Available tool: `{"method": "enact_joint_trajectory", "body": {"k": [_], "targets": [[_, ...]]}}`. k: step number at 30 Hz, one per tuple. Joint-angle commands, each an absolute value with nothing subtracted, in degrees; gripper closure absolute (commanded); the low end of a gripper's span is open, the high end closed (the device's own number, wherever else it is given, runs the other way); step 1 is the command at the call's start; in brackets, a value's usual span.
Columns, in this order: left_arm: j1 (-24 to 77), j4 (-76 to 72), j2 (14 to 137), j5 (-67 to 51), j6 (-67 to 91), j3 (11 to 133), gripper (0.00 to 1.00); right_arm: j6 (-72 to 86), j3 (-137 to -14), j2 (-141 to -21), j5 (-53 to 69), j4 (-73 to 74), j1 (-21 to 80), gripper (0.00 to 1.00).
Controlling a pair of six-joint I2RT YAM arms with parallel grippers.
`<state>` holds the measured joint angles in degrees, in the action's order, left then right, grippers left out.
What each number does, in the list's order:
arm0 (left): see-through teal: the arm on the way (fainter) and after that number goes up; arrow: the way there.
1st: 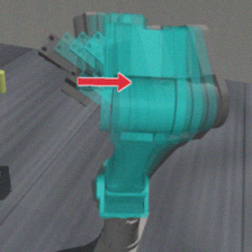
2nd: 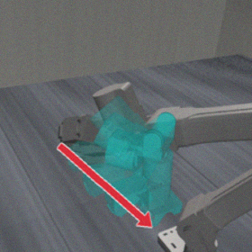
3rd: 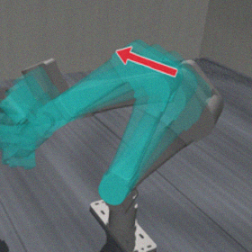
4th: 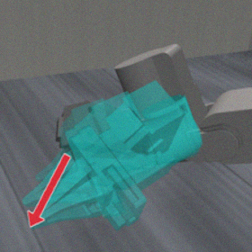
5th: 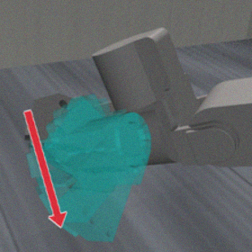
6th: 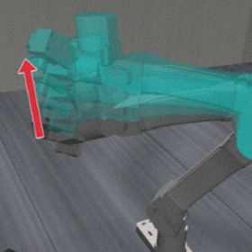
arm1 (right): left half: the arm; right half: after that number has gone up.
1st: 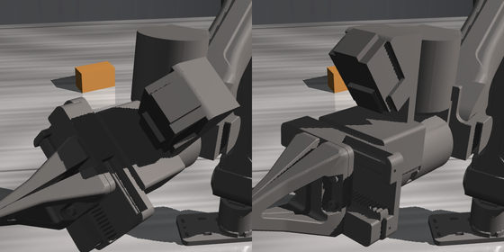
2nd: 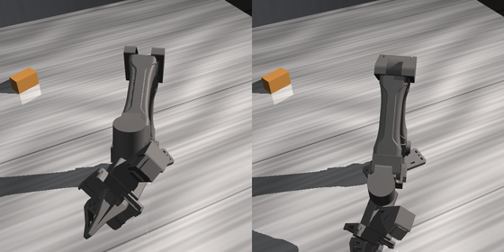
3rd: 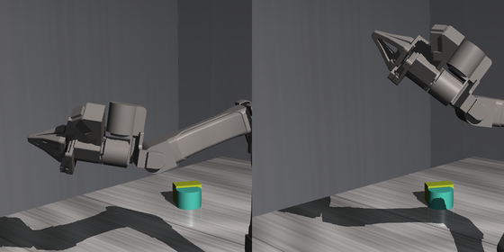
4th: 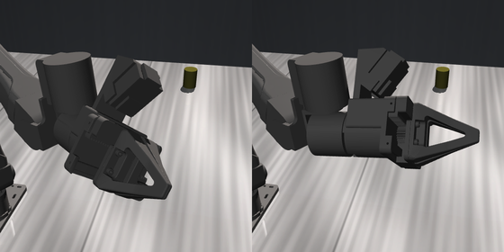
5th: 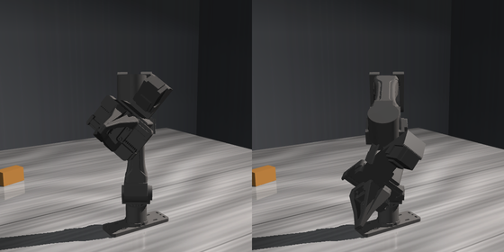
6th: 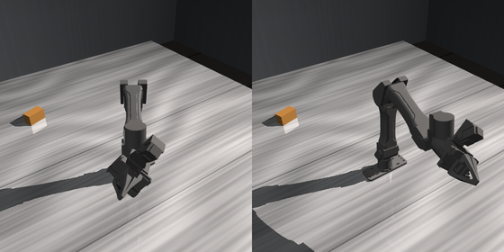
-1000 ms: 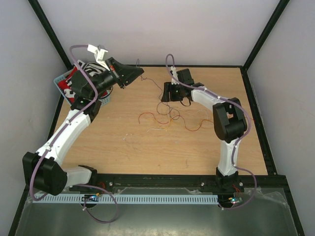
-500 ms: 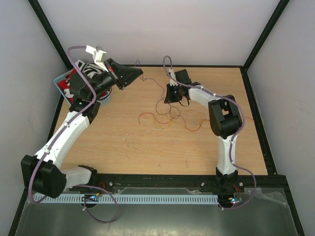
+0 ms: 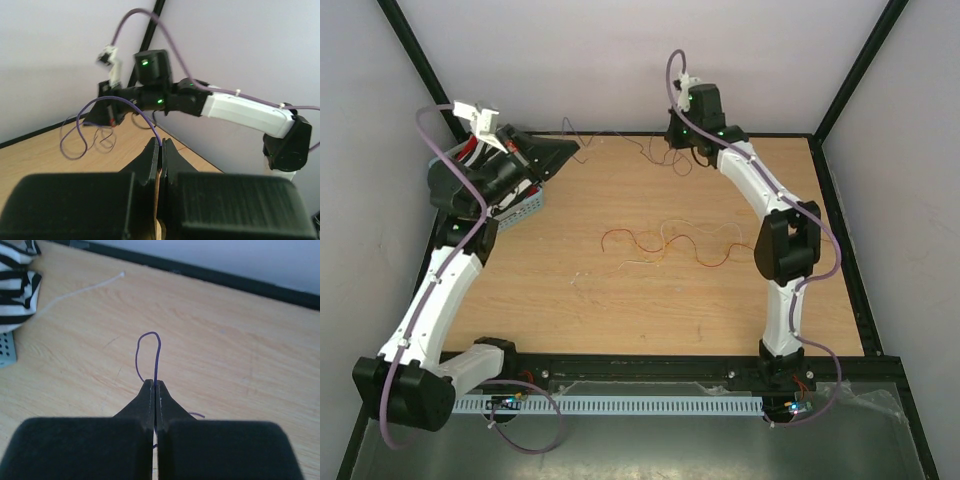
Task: Zip-tie the wires
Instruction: Straighten the cable at the center of the board.
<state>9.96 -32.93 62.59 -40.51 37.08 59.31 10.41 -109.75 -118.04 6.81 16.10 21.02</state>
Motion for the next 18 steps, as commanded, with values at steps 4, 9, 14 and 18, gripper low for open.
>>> {"method": "enact_joint_trajectory", "body": {"k": [4, 9, 14, 18], "targets": [[1.34, -27.05, 59.63, -42.20, 41.35, 55.60, 1.00, 12.29, -109.86, -109.23, 4.57, 18.91, 12.02, 1.00], [-5.18, -24.91, 61.65, -43.95, 46.13, 52.91, 1.00, 13.53, -100.25, -99.54, 2.55, 18.84, 3.78, 1.00], [-10.63, -21.74, 64.29, -44.24, 47.36, 50.51, 1.00, 11.17, -88.21, -88.18, -7.57, 18.42, -1.29, 1.00], [-13.60, -17.38, 65.33, -43.05, 44.39, 49.66, 1.00, 8.90, -80.01, -81.07, -15.46, 18.02, -5.18, 1.00]]}}
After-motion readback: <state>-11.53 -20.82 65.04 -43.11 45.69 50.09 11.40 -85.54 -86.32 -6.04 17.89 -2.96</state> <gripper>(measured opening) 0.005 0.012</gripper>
